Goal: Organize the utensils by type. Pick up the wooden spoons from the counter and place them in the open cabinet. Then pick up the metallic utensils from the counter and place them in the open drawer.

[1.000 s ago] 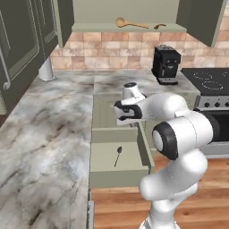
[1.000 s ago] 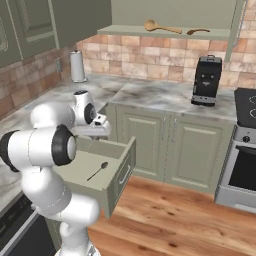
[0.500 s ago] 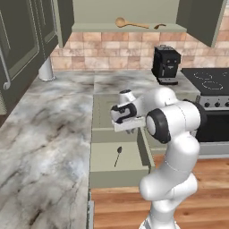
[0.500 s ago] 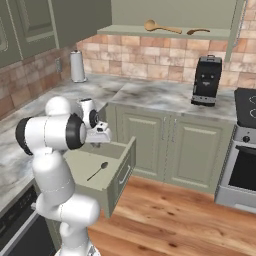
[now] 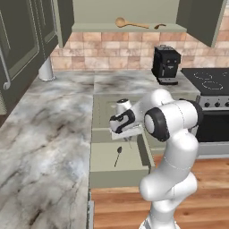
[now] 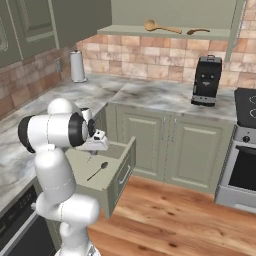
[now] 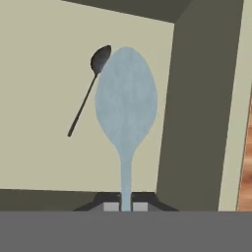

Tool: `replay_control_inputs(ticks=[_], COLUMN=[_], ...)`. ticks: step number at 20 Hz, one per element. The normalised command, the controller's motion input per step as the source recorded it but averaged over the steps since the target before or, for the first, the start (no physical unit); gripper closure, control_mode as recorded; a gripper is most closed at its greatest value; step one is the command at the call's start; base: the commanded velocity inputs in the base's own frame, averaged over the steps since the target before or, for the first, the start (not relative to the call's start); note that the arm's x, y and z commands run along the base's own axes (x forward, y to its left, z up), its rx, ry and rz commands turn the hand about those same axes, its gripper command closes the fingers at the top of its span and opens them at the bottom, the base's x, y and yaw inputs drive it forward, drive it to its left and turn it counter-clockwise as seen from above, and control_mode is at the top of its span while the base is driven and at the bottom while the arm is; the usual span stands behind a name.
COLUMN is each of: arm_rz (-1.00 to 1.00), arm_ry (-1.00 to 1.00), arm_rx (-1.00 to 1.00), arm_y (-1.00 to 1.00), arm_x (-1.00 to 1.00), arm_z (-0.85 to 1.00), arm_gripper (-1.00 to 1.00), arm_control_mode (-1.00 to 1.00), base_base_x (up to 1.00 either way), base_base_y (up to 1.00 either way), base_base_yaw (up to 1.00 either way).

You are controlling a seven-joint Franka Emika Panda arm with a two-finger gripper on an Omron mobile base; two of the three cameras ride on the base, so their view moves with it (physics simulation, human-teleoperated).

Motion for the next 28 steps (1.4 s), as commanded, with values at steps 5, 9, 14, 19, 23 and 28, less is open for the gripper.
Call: replay_control_inputs(ticks=[5,9,14,19,23,28], arm_rz=[-0.02,-0.05,-0.04,-0.01,-0.01,-0.05], arm_ry=[-0.09,-0.04,-0.05,-0.11,-0.05,0.00], arm_rx=[0.07,0.13,0.08,0.00,0.00,0.00], arm_y=[0.02,-0.01,0.04,0.12,0.01,0.01], arm_x=[-0.13,0.02,0.03,0.03,0.07,0.12], arm_z=[-0.43,-0.40,-0.38,-0.37,-0.39,-0.34], arm_gripper=[1.00,1.00,1.00,1.00,1.00,1.00], arm_control_mode=[-1.00,-1.00,-1.00,-1.00,-1.00,-1.00], base_base_x=[0.00,0.00,0.00,0.00,0.00,0.00], base_base_y=[0.00,0.00,0.00,0.00,0.00,0.00], base_base_yaw=[0.00,0.00,0.00,0.00,0.00,0.00])
